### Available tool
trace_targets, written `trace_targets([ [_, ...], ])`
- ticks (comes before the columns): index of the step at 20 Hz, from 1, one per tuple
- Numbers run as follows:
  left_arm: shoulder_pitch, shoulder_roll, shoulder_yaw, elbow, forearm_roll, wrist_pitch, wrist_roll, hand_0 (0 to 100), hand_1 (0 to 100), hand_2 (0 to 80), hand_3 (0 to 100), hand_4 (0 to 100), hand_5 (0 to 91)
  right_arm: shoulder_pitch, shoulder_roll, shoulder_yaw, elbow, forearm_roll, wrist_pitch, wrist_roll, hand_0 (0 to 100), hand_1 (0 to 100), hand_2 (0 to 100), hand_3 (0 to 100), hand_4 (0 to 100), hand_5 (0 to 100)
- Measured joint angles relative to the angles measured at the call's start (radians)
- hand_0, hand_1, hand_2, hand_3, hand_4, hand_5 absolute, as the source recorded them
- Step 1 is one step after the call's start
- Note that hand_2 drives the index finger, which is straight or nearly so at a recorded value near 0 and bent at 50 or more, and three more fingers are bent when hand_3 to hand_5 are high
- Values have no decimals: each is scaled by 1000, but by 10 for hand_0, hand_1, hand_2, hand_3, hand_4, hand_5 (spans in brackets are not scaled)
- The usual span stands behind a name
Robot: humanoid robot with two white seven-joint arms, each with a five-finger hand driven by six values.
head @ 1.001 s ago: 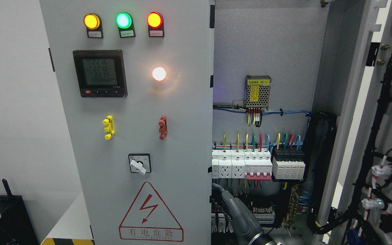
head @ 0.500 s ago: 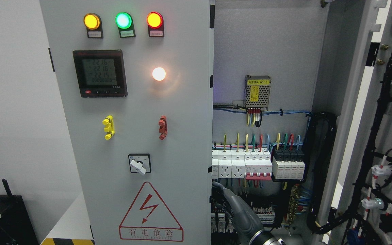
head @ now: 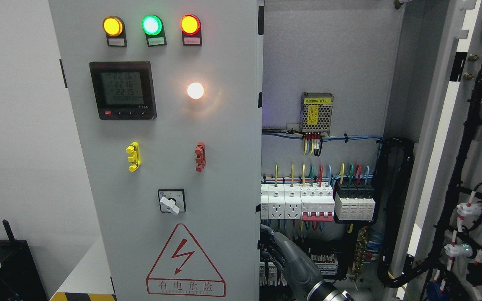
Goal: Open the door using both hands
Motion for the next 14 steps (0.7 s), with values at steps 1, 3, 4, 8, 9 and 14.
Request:
trace_targets([
  [1, 0, 0, 0, 0, 0, 0, 0, 0, 0, 0, 0, 0, 0, -2, -1, 0, 3, -6, 0, 7, 383, 0, 0, 0, 0, 0],
  [3, 0, 0, 0, 0, 0, 0, 0, 0, 0, 0, 0, 0, 0, -6, -2, 0, 8, -15, 0, 20, 383, 0, 0, 0, 0, 0],
  [4, 0, 0, 0, 0, 0, 0, 0, 0, 0, 0, 0, 0, 0, -7, -2, 0, 11, -19, 0, 23, 383, 0, 0, 0, 0, 0],
  [8, 0, 0, 0, 0, 0, 0, 0, 0, 0, 0, 0, 0, 0, -11, -4, -1, 18, -32, 0, 38, 383, 0, 0, 0, 0, 0],
  [9, 0, 0, 0, 0, 0, 0, 0, 0, 0, 0, 0, 0, 0, -12, -4, -1, 20, -34, 0, 42, 382, 0, 0, 0, 0, 0],
  [14, 0, 0, 0, 0, 0, 0, 0, 0, 0, 0, 0, 0, 0, -14, -6, -1, 26, -42, 0, 54, 383, 0, 0, 0, 0, 0],
])
